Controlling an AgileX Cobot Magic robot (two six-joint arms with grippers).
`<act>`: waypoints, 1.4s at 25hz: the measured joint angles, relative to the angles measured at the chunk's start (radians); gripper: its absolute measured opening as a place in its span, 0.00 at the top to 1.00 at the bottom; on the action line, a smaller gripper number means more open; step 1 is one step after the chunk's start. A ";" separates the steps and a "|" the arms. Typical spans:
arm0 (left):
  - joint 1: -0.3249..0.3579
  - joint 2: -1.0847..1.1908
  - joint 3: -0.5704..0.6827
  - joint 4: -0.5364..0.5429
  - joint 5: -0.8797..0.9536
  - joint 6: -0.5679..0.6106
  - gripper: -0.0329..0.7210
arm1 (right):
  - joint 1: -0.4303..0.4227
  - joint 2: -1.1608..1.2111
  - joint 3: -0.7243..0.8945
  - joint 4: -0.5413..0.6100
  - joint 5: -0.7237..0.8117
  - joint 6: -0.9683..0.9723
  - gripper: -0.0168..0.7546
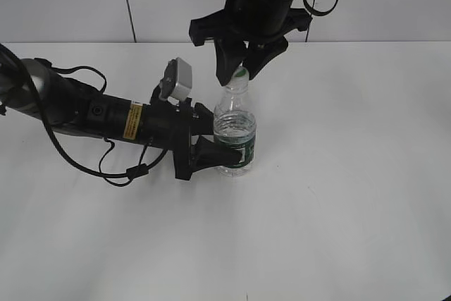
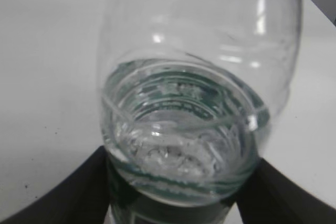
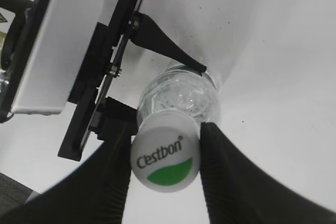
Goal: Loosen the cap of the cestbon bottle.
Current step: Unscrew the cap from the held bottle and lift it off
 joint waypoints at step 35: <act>0.000 0.000 0.000 -0.002 0.003 -0.002 0.40 | 0.000 -0.004 0.000 0.004 -0.001 -1.646 0.59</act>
